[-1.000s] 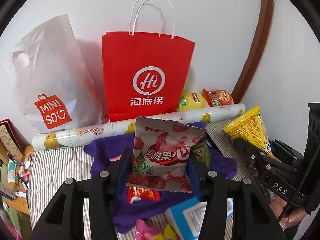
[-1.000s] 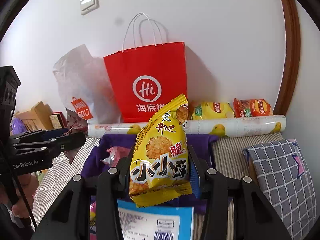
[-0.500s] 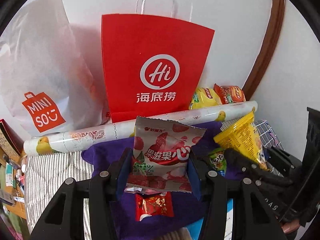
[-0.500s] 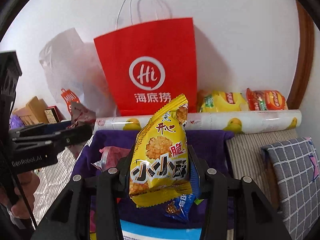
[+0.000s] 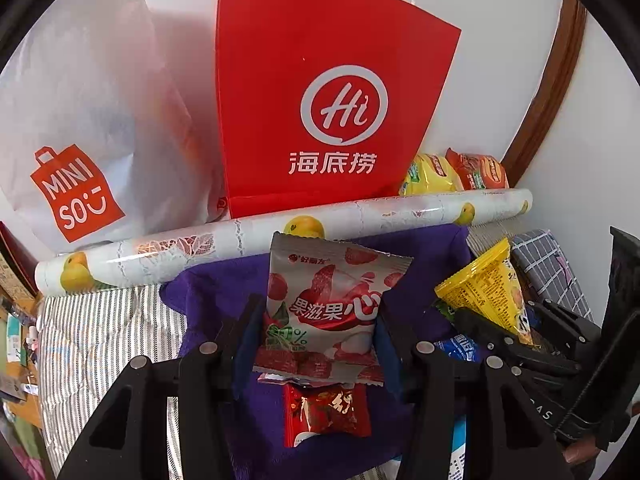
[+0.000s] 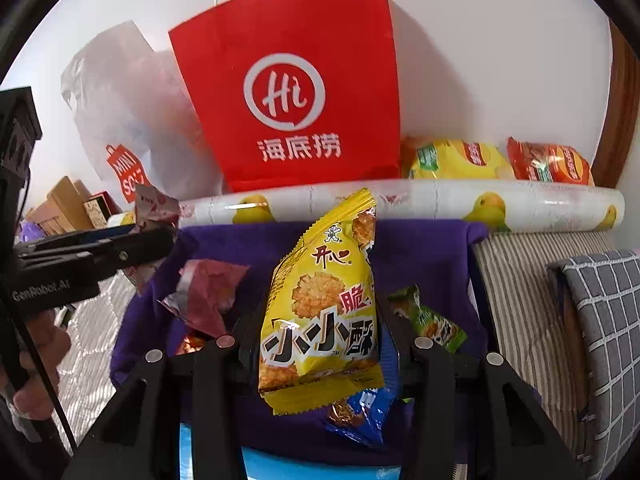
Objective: Organize snacks
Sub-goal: 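Lift and carry the yellow bag and pink-red gummy bag toward the purple towel, then lower and release the yellow bag and gummy bag onto the purple towel with both tools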
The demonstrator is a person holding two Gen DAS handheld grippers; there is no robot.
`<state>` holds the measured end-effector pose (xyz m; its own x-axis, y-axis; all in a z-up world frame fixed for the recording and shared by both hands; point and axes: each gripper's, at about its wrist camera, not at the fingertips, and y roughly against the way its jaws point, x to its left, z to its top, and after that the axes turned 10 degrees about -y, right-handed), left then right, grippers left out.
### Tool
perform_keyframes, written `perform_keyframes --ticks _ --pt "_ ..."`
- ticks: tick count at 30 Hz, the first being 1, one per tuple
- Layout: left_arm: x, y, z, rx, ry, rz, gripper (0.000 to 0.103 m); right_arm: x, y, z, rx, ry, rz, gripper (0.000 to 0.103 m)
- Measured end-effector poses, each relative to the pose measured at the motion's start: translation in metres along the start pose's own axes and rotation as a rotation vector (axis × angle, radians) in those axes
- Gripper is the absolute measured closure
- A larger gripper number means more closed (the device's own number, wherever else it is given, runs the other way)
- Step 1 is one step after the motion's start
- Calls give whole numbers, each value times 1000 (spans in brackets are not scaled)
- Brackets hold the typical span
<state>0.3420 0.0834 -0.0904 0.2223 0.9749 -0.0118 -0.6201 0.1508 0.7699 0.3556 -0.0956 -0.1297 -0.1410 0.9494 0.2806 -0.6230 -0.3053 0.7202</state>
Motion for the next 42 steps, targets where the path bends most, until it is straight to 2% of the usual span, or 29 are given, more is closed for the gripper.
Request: perform_keyframes --ticks 25,42 --pt "0 -19 -2 59 1 4 53 -12 -27 -9 105 -22 -49 58" --pt "1 -25 -6 86 13 -4 53 -13 -29 -9 115 -33 -55 57"
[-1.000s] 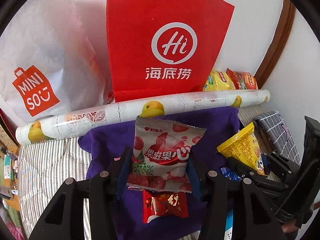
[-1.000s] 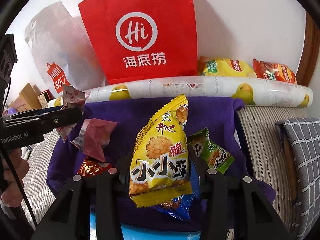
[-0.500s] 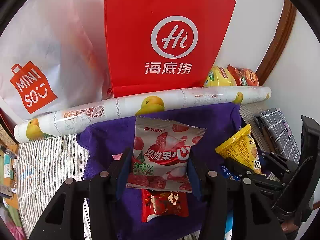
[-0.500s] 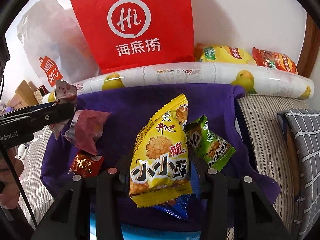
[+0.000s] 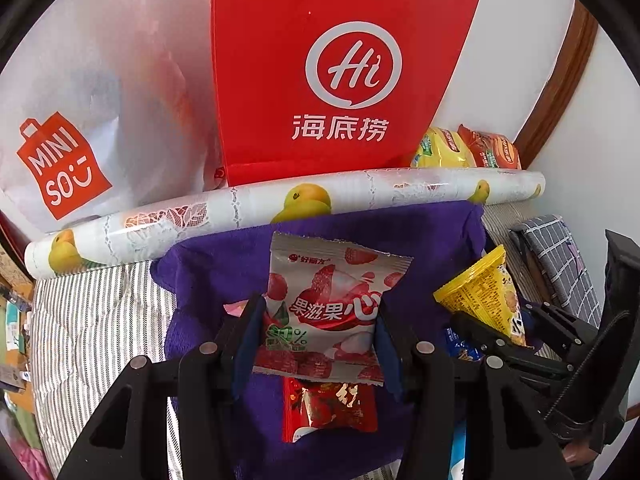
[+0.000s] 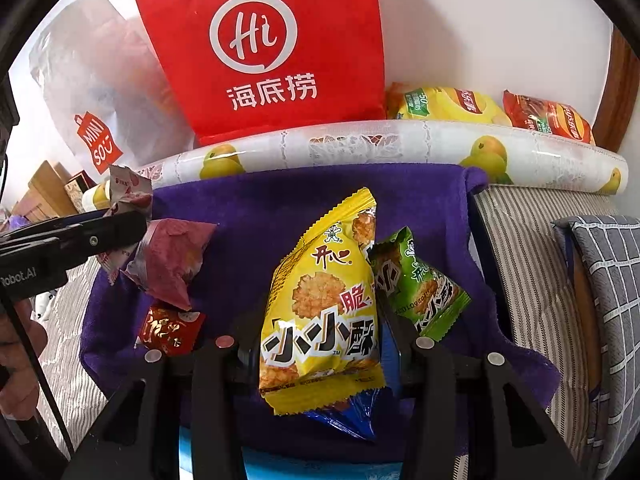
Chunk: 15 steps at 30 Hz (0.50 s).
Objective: Organize snacks
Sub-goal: 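Lower and release the yellow bag and gummy bag onto the purple towel with both tools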
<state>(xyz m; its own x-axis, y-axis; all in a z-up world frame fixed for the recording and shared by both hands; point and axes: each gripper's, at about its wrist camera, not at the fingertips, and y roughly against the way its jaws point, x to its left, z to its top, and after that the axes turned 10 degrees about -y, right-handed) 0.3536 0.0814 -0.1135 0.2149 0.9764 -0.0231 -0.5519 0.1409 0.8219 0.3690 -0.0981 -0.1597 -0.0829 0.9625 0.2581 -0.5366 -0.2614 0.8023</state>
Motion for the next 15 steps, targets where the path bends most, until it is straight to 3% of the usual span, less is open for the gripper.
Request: perform_keyframes --ticks 3,7,15 --pt "0 -2 -1 5 6 -17 53 -1 1 -1 -4 -3 4 56" --pt "0 -3 -2 5 12 -53 53 1 5 -2 -20 -2 18 45" --pt "-2 -8 -3 16 9 -58 53 2 26 -1 -76 -3 84 43"
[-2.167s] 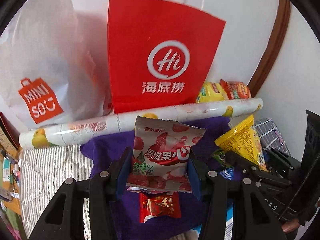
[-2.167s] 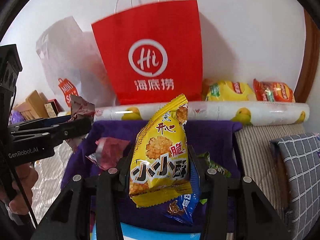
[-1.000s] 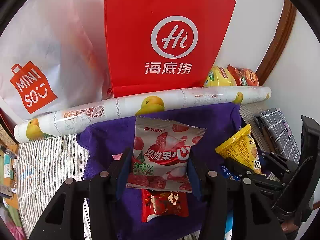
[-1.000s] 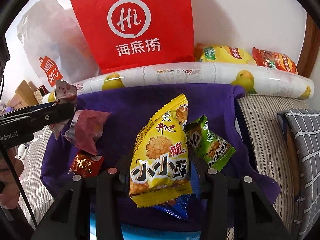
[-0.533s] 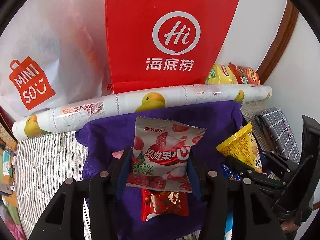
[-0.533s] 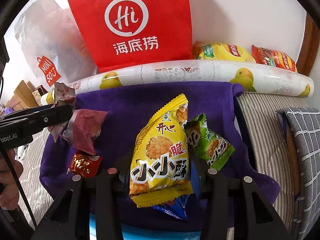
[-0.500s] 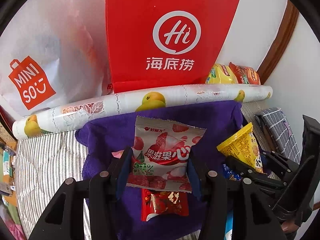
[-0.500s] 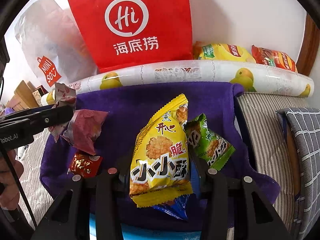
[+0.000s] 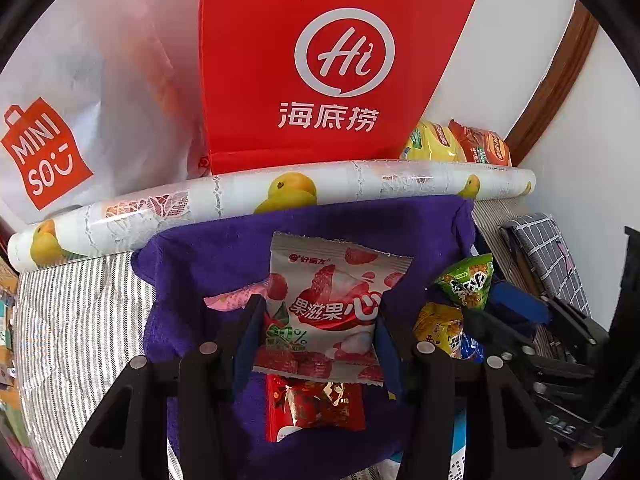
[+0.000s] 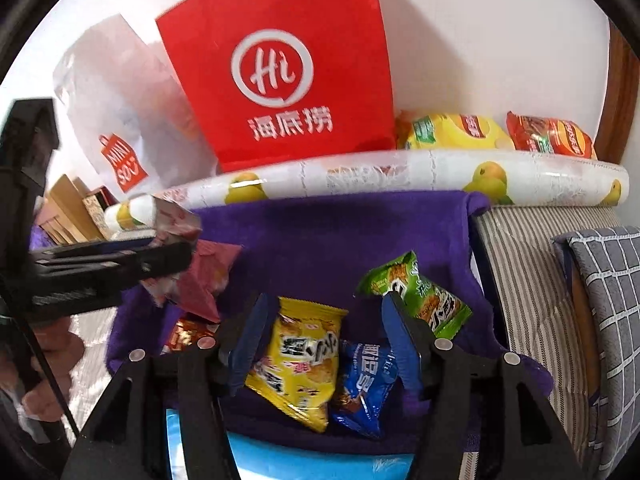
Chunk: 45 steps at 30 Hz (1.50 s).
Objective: Organize snacks
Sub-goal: 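Lower and release the yellow bag and gummy bag onto the purple towel with both tools, then move both tools back toward the pile and reach for the pink wrapper with the right tool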
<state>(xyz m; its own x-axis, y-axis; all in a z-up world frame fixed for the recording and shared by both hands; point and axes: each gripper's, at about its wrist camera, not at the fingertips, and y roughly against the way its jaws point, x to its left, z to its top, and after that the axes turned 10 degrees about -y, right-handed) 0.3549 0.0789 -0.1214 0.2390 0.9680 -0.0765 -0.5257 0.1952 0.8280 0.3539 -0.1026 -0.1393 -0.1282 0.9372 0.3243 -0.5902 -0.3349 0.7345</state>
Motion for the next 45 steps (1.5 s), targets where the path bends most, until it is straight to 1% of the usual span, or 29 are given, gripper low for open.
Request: perform_keyframes --ticks 2,4,7,11,20,22,27,29,37,42,45 --pt "0 -2 1 2 -2 -1 53 1 6 2 -10 -6 20 41" --pt "-1 -3 0 3 -10 -2 53 1 11 3 -29 -8 19 39" --pt "-4 -5 0 10 -23 -2 53 -2 16 5 -48 -13 2 39" --pt "-5 -7 0 18 -26 -1 53 -11 22 8 -69 -46 3 39" --pt "-7 -9 1 33 -33 -8 53 -20 25 12 -84 -89 5 39" --pt "-8 -9 2 39 -35 -18 48 -19 26 12 -86 -87 1 39" --pt "-13 3 3 -2 -49 -40 34 -17 28 13 -92 -84 9 39" --pt "-15 7 3 -16 -55 -46 32 -18 29 14 -92 -92 10 39" --pt "-18 20 4 -41 -56 -58 32 -15 50 12 -119 -88 -12 39" --pt "-21 33 4 -69 -57 -60 32 -16 68 1 -118 -74 -53 39" --pt "-26 42 3 -88 -71 -59 32 -17 81 -7 -126 -55 -96 39"
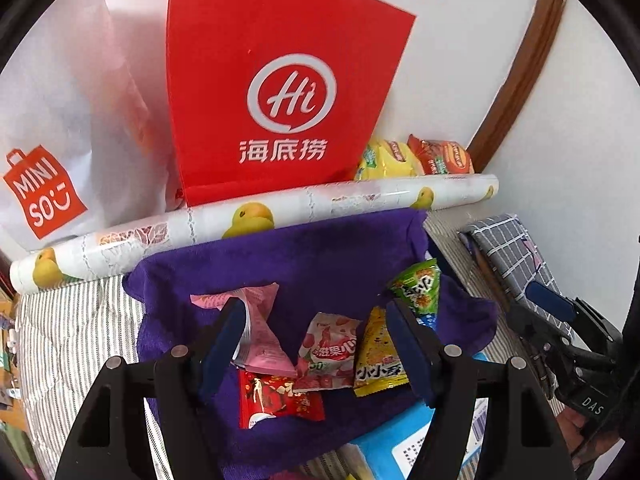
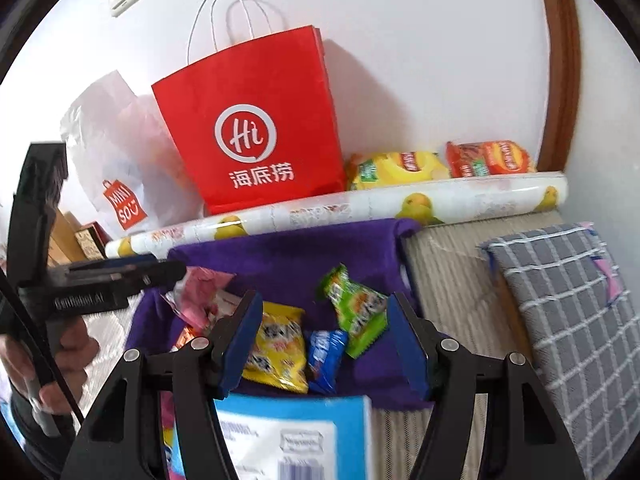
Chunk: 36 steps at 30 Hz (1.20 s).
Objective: Organize snacks
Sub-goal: 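Move both tools back toward the pile and reach for the pink wrapper with the right tool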
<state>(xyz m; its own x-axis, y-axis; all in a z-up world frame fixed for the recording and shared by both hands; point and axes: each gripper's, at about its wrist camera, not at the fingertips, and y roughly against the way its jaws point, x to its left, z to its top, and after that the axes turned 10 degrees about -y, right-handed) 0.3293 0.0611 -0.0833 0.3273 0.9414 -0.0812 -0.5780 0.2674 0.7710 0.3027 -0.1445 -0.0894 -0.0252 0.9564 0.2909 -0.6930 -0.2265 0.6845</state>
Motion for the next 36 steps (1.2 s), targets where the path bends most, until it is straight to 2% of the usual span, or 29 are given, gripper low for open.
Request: perform_keyframes --ticks 7,13,18,19,20,21,25,30,36 --pt "-20 28 -5 -51 -31 9 32 -11 38 -8 -1 2 -31 38" --pt "-31 50 -32 -48 12 -34 32 -9 64 -19 8 21 -49 37" --pt "-35 70 -56 -44 40 -22 32 -8 79 -34 30 -1 -39 37" --pt "-36 76 -61 -47 43 -16 32 -8 82 -38 42 -2 -45 34" --pt "-36 82 -66 -51 47 -13 32 -8 84 -41 53 0 -53 25" --pt "-37 85 -70 -52 50 -12 32 -7 87 -45 62 5 -65 21" --pt "-38 103 -88 -55 63 1 32 -7 103 -61 20 17 -77 19" --pt "-41 122 -109 -61 80 6 32 -4 122 -79 -35 43 -41 19" --pt "-44 135 -131 -66 96 32 32 -2 125 -98 -27 3 1 19"
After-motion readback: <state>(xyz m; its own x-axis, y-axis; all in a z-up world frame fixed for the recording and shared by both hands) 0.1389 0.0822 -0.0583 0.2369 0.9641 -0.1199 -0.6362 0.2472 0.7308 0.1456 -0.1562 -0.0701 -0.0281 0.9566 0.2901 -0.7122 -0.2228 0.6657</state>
